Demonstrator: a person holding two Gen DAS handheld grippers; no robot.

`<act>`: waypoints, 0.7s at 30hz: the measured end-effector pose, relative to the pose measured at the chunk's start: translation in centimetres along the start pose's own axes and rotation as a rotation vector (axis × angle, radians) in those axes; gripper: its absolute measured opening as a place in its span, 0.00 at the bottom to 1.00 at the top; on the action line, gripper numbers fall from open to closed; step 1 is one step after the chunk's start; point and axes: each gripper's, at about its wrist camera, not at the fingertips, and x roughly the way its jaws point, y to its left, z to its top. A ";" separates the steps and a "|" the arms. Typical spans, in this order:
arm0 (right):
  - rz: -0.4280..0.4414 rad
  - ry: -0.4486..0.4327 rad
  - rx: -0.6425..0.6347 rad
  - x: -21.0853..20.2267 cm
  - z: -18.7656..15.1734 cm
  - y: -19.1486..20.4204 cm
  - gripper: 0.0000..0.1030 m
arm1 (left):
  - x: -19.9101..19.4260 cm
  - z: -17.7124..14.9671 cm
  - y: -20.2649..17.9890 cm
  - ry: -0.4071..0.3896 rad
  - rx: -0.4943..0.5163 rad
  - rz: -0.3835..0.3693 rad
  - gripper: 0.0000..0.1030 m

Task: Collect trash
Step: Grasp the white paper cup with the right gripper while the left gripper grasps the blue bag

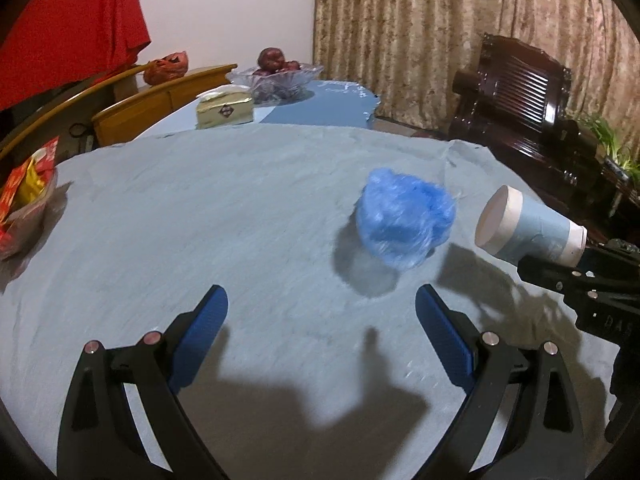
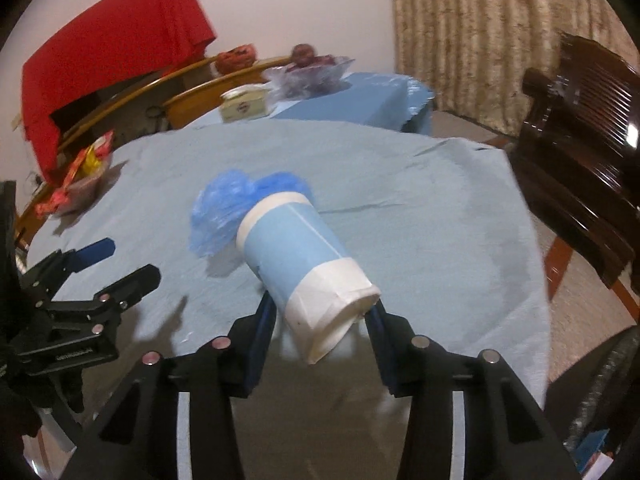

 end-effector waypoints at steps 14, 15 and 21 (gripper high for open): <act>-0.050 -0.002 0.050 0.8 1.1 -2.8 0.44 | 5.7 3.7 -3.5 0.033 0.037 -0.067 0.80; -0.050 -0.001 0.050 0.8 1.1 -2.9 0.44 | 6.2 3.8 -3.7 0.046 0.040 -0.073 0.77; -0.047 -0.005 0.055 0.6 1.1 -3.0 0.44 | 7.6 3.9 -4.5 0.101 0.036 -0.143 0.29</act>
